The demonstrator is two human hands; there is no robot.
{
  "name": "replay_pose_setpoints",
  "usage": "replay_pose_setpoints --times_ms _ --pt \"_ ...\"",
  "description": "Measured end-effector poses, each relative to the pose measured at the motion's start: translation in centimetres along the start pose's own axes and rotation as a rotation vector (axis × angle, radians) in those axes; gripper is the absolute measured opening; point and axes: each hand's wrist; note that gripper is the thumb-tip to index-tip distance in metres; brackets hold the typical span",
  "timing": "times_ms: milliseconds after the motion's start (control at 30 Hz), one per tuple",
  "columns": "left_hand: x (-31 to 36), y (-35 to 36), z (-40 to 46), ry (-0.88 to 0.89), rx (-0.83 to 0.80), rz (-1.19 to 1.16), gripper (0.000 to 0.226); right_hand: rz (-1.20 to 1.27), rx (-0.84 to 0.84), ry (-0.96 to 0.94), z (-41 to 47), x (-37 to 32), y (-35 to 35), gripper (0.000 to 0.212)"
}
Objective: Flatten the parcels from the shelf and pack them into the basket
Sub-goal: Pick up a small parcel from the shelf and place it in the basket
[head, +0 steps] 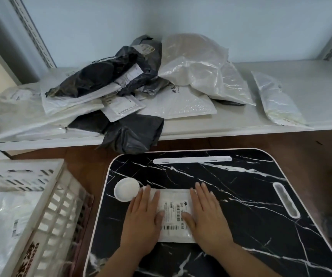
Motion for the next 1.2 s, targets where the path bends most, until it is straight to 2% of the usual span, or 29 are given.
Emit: replay_pose_setpoints --times_ms 167,367,900,967,1100,1200 --pt "1.2 2.0 1.6 0.074 0.011 0.106 0.065 0.017 -0.134 -0.060 0.2 -0.7 2.6 0.085" --pt "1.1 2.5 2.6 0.124 0.024 0.158 0.063 0.045 -0.258 -0.081 1.2 -0.4 2.2 0.094" --pt "1.7 1.7 3.0 0.112 -0.100 0.111 0.071 0.034 -0.398 -0.071 2.1 -0.7 1.1 0.106" --pt "1.7 1.3 3.1 0.115 -0.133 0.131 0.074 -0.006 -0.439 -0.106 2.3 -0.6 0.9 0.100" --pt "1.1 0.2 3.3 0.188 -0.274 0.165 0.082 -0.105 -0.417 -0.236 2.6 -0.7 1.0 0.089" --pt "0.2 -0.2 3.6 0.285 -0.370 0.219 0.091 -0.127 -0.485 -0.349 3.0 -0.5 1.0 0.099"
Point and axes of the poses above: each hand's wrist, its own z-axis towards the middle knuckle, its own y-axis out of the palm, x = y × z, and after that the axes turned 5 degrees about z, right-handed
